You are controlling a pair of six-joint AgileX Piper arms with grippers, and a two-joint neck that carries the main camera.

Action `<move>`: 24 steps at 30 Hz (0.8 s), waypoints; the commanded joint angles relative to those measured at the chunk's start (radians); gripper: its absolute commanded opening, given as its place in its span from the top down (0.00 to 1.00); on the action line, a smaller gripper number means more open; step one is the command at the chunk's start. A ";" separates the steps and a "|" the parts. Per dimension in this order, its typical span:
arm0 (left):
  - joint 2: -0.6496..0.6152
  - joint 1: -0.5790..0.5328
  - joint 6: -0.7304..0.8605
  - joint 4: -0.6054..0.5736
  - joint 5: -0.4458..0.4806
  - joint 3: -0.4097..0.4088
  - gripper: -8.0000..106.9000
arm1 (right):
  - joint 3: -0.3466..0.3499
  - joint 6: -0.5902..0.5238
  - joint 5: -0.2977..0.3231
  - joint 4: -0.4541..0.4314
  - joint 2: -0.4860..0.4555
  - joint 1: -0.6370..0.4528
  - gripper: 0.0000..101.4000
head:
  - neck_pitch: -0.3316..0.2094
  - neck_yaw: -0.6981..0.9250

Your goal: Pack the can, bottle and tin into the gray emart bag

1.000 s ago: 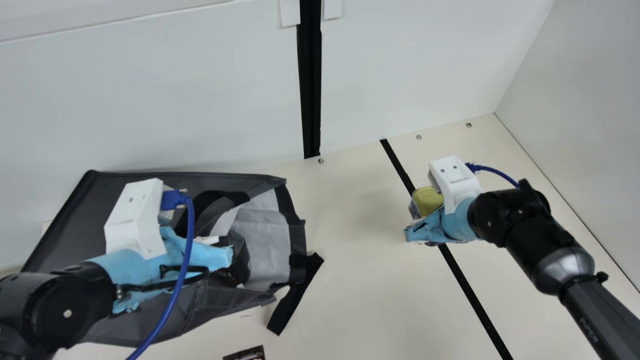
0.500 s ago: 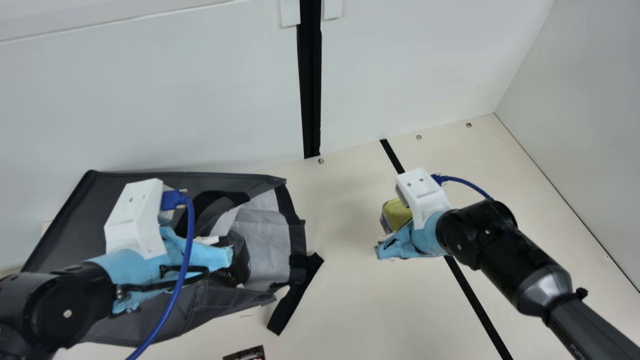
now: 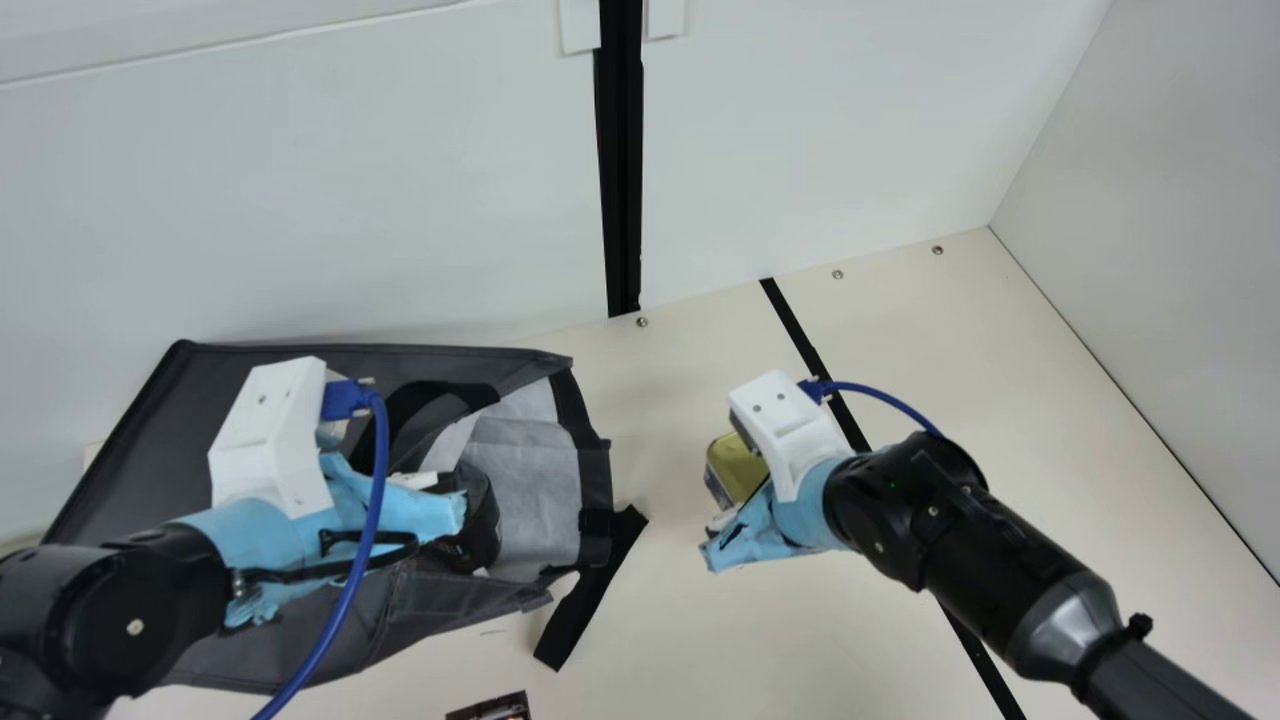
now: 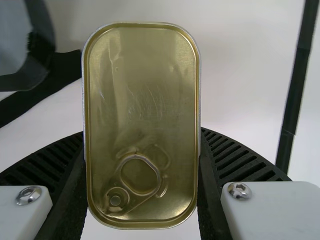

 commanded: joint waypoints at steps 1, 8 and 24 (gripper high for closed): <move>0.000 0.000 0.000 0.000 0.000 0.000 0.84 | 0.001 0.000 0.001 0.007 -0.002 0.024 1.00 | -0.023 -0.001; 0.000 0.000 0.000 0.000 0.000 0.000 0.84 | 0.007 -0.011 0.002 0.026 -0.011 0.091 1.00 | -0.023 -0.001; 0.000 0.000 0.000 0.000 0.000 0.000 0.84 | 0.009 -0.181 -0.041 0.147 -0.004 0.161 1.00 | -0.023 -0.001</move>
